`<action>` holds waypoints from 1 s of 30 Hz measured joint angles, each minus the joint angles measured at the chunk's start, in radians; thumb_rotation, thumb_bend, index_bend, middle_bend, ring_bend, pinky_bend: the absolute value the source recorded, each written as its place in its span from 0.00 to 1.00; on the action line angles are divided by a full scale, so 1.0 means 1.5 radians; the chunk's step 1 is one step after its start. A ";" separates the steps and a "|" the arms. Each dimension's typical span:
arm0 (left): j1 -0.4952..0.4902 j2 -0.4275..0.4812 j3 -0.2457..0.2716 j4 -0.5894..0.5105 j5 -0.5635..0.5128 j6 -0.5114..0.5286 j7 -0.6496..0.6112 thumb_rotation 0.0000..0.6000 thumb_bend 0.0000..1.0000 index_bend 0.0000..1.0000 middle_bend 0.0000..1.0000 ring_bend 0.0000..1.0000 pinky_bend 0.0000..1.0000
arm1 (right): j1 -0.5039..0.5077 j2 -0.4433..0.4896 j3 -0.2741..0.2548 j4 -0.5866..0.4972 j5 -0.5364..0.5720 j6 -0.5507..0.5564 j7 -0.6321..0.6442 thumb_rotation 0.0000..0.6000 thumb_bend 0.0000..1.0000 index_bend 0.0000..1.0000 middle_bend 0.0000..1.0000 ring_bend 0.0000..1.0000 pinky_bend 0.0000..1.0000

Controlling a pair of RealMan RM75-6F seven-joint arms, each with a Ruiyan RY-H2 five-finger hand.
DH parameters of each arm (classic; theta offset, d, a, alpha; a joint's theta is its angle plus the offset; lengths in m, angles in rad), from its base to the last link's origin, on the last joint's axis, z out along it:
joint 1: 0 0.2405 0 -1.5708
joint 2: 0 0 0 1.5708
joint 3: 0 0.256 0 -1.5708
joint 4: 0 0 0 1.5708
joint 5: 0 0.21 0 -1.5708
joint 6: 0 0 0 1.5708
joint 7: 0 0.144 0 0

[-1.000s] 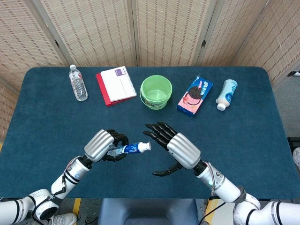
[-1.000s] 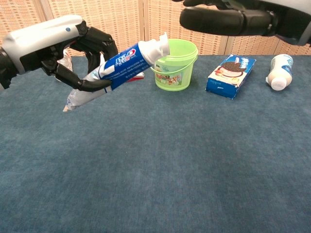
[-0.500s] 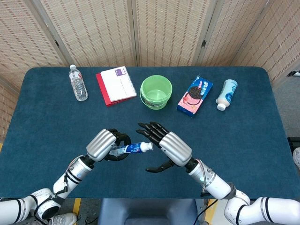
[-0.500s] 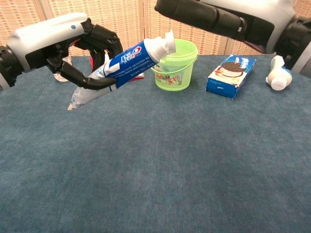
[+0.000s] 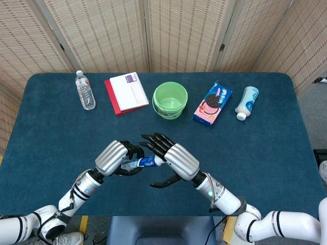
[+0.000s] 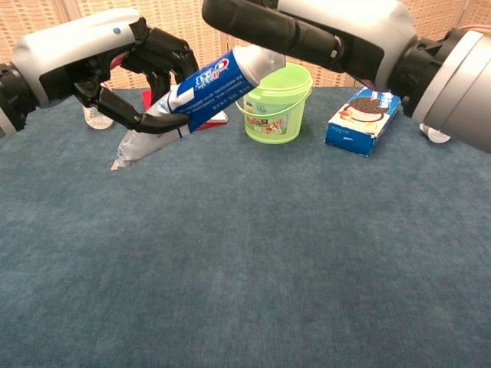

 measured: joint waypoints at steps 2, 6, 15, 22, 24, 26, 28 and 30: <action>-0.001 -0.001 0.000 -0.001 0.000 -0.001 0.000 1.00 0.49 0.69 0.74 0.65 0.54 | 0.003 -0.005 0.001 0.002 0.000 0.000 -0.002 0.13 0.00 0.00 0.00 0.00 0.00; -0.003 -0.004 -0.003 -0.003 -0.002 -0.003 -0.001 1.00 0.49 0.69 0.74 0.65 0.54 | 0.008 -0.014 0.001 0.006 -0.001 0.001 -0.010 0.13 0.00 0.00 0.00 0.00 0.00; -0.008 0.003 -0.008 -0.009 -0.008 -0.010 0.007 1.00 0.49 0.69 0.74 0.66 0.54 | 0.014 -0.028 0.000 0.018 -0.005 0.006 -0.043 0.13 0.00 0.00 0.00 0.00 0.00; -0.010 0.009 -0.011 -0.020 -0.019 -0.019 0.007 1.00 0.49 0.69 0.74 0.66 0.53 | 0.016 -0.037 -0.003 0.029 -0.010 0.015 -0.058 0.13 0.00 0.00 0.00 0.00 0.00; -0.011 0.010 -0.013 -0.023 -0.022 -0.021 0.004 1.00 0.49 0.69 0.74 0.66 0.53 | 0.016 -0.039 -0.004 0.031 -0.012 0.018 -0.060 0.13 0.00 0.00 0.00 0.00 0.00; -0.012 0.011 -0.014 -0.025 -0.024 -0.023 0.004 1.00 0.49 0.69 0.74 0.66 0.53 | 0.016 -0.041 -0.004 0.033 -0.014 0.021 -0.062 0.13 0.00 0.00 0.00 0.00 0.00; -0.012 0.012 -0.015 -0.026 -0.025 -0.024 0.004 1.00 0.49 0.69 0.74 0.66 0.53 | 0.016 -0.044 -0.005 0.035 -0.015 0.024 -0.064 0.12 0.00 0.00 0.00 0.00 0.00; -0.013 0.012 -0.015 -0.027 -0.025 -0.025 0.004 1.00 0.49 0.69 0.74 0.66 0.53 | 0.016 -0.046 -0.006 0.037 -0.016 0.026 -0.066 0.13 0.00 0.00 0.00 0.00 0.00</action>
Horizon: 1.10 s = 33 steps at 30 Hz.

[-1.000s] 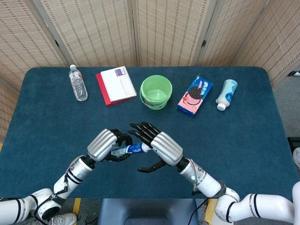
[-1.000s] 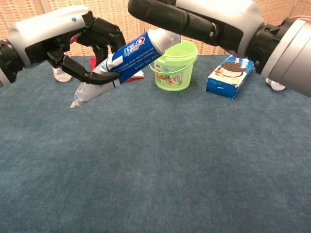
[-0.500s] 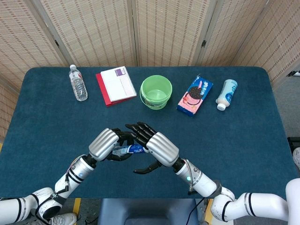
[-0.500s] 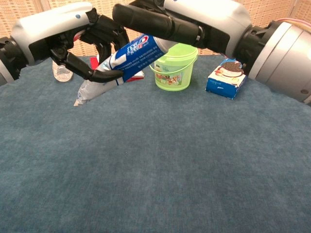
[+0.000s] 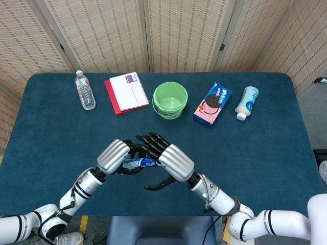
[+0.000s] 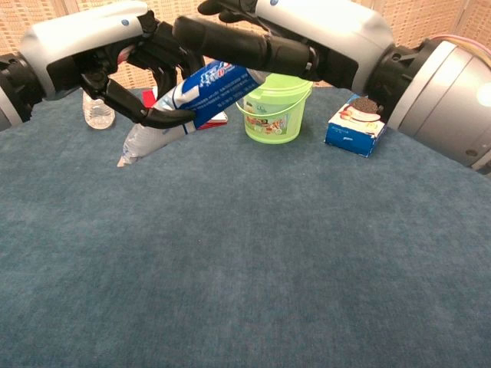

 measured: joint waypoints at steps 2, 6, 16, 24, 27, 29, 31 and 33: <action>0.000 0.001 -0.001 -0.001 -0.001 0.000 0.001 1.00 0.49 0.69 0.74 0.66 0.53 | 0.000 -0.003 -0.001 0.003 -0.001 0.002 -0.001 0.12 0.00 0.00 0.00 0.00 0.00; -0.001 0.003 -0.001 -0.003 -0.003 -0.002 0.004 1.00 0.49 0.69 0.74 0.66 0.53 | 0.000 -0.005 -0.002 0.005 -0.001 0.005 -0.004 0.12 0.00 0.00 0.00 0.00 0.00; 0.002 0.010 0.000 -0.010 -0.006 -0.002 0.010 1.00 0.49 0.69 0.74 0.66 0.53 | -0.007 0.000 -0.011 0.000 -0.003 0.011 -0.021 0.11 0.00 0.00 0.00 0.00 0.00; 0.007 0.008 0.011 0.001 -0.002 -0.001 0.017 1.00 0.49 0.69 0.74 0.65 0.53 | -0.019 0.021 -0.011 -0.013 -0.015 0.038 -0.008 0.11 0.00 0.00 0.00 0.00 0.00; 0.008 0.005 0.016 0.014 0.001 -0.002 0.027 1.00 0.49 0.69 0.74 0.65 0.53 | -0.026 0.039 -0.011 -0.023 -0.019 0.049 0.001 0.12 0.00 0.00 0.00 0.00 0.00; 0.008 0.002 0.021 0.025 0.001 -0.008 0.039 1.00 0.49 0.69 0.74 0.65 0.53 | -0.031 0.052 -0.012 -0.029 -0.021 0.054 0.006 0.12 0.00 0.00 0.00 0.00 0.00; 0.007 -0.001 0.026 0.036 -0.002 -0.016 0.056 1.00 0.49 0.68 0.74 0.64 0.52 | -0.037 0.065 -0.012 -0.034 -0.022 0.059 0.011 0.11 0.00 0.00 0.00 0.00 0.00; 0.006 -0.003 0.030 0.044 -0.007 -0.028 0.077 1.00 0.49 0.67 0.74 0.63 0.51 | -0.043 0.078 -0.014 -0.036 -0.023 0.065 0.013 0.11 0.00 0.00 0.00 0.00 0.00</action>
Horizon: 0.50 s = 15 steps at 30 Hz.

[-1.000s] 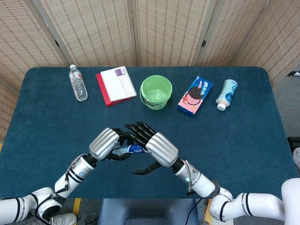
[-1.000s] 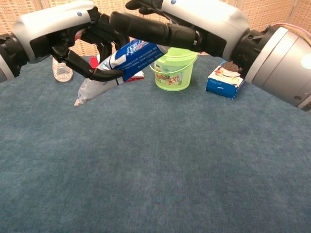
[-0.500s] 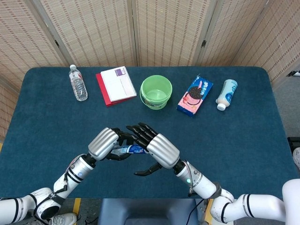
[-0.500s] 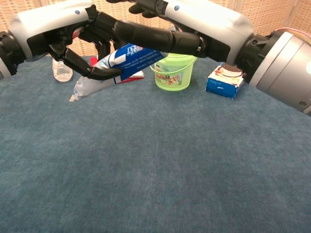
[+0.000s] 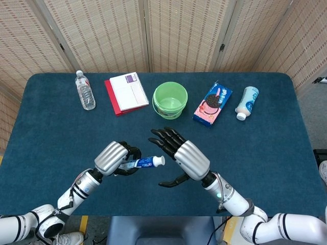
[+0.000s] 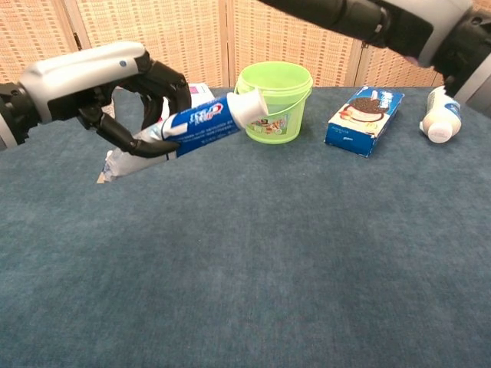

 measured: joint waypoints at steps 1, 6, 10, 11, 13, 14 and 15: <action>-0.002 -0.002 0.004 0.006 -0.008 -0.014 0.022 1.00 0.49 0.67 0.74 0.62 0.51 | -0.005 0.008 -0.001 -0.001 -0.001 0.004 0.003 0.11 0.00 0.00 0.00 0.00 0.00; -0.011 -0.009 0.012 0.022 -0.058 -0.064 0.110 1.00 0.49 0.64 0.74 0.60 0.49 | -0.024 0.033 -0.009 0.001 -0.003 0.020 0.013 0.11 0.00 0.00 0.00 0.00 0.00; -0.021 -0.026 0.013 0.039 -0.137 -0.104 0.196 1.00 0.49 0.61 0.71 0.57 0.49 | -0.034 0.049 -0.016 0.003 -0.003 0.025 0.021 0.11 0.00 0.00 0.00 0.00 0.00; -0.023 -0.030 0.012 0.041 -0.157 -0.112 0.212 1.00 0.49 0.60 0.70 0.57 0.49 | -0.036 0.053 -0.017 0.003 -0.003 0.025 0.021 0.11 0.00 0.00 0.00 0.00 0.00; -0.028 -0.038 0.010 0.046 -0.207 -0.126 0.237 1.00 0.49 0.57 0.69 0.55 0.50 | -0.042 0.060 -0.020 0.004 -0.002 0.025 0.023 0.11 0.00 0.00 0.00 0.00 0.00; -0.030 -0.042 0.008 0.047 -0.230 -0.131 0.245 1.00 0.49 0.55 0.67 0.54 0.50 | -0.044 0.063 -0.021 0.004 -0.001 0.026 0.024 0.11 0.00 0.00 0.00 0.00 0.00; -0.032 -0.046 0.006 0.049 -0.252 -0.134 0.253 1.00 0.47 0.52 0.64 0.51 0.50 | -0.045 0.064 -0.021 0.005 -0.001 0.027 0.026 0.11 0.00 0.00 0.00 0.00 0.00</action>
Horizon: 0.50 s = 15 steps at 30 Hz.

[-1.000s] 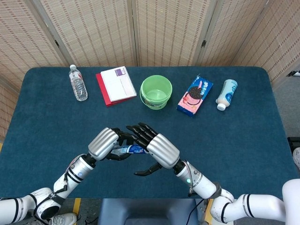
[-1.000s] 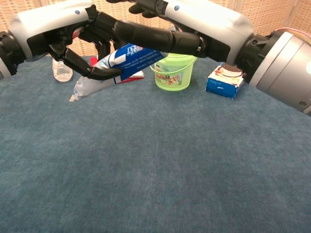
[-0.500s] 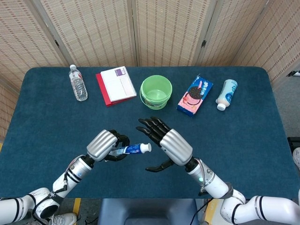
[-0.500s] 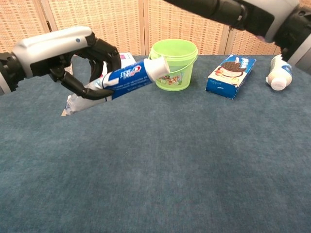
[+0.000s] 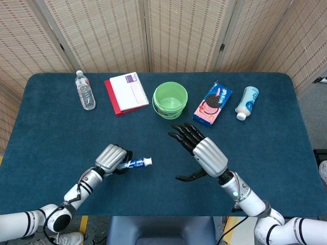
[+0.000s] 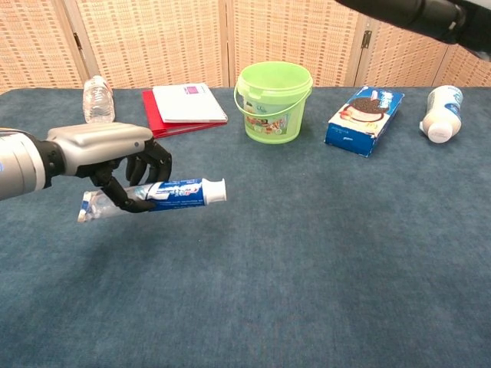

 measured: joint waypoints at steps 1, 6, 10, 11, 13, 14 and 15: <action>-0.002 -0.006 -0.003 0.002 -0.027 -0.003 0.011 1.00 0.44 0.49 0.61 0.48 0.50 | -0.002 0.002 -0.001 0.001 0.000 0.001 0.003 0.11 0.00 0.00 0.00 0.00 0.00; -0.009 -0.025 -0.018 0.009 -0.099 -0.004 0.034 1.00 0.33 0.27 0.44 0.30 0.44 | -0.008 0.012 -0.002 0.005 -0.001 0.003 0.010 0.11 0.00 0.00 0.00 0.00 0.00; -0.007 -0.022 -0.023 0.005 -0.111 0.004 0.030 1.00 0.29 0.14 0.32 0.17 0.33 | -0.012 0.025 -0.003 0.007 0.001 0.001 0.010 0.12 0.00 0.00 0.00 0.00 0.00; -0.005 -0.020 -0.024 0.004 -0.110 0.009 0.026 1.00 0.29 0.14 0.32 0.17 0.32 | -0.014 0.030 -0.004 0.007 0.002 0.001 0.010 0.11 0.00 0.00 0.00 0.00 0.00; 0.003 -0.012 -0.026 -0.002 -0.105 0.020 0.012 1.00 0.29 0.15 0.32 0.17 0.31 | -0.019 0.044 -0.008 0.006 0.006 -0.002 0.008 0.13 0.00 0.00 0.00 0.00 0.00; 0.007 -0.006 -0.026 -0.005 -0.103 0.026 0.006 1.00 0.29 0.16 0.32 0.18 0.31 | -0.022 0.051 -0.010 0.005 0.008 -0.004 0.007 0.21 0.00 0.00 0.00 0.00 0.00; 0.011 0.001 -0.026 -0.009 -0.100 0.031 0.002 1.00 0.29 0.17 0.32 0.19 0.31 | -0.025 0.059 -0.013 0.004 0.011 -0.006 0.004 0.27 0.00 0.00 0.00 0.00 0.00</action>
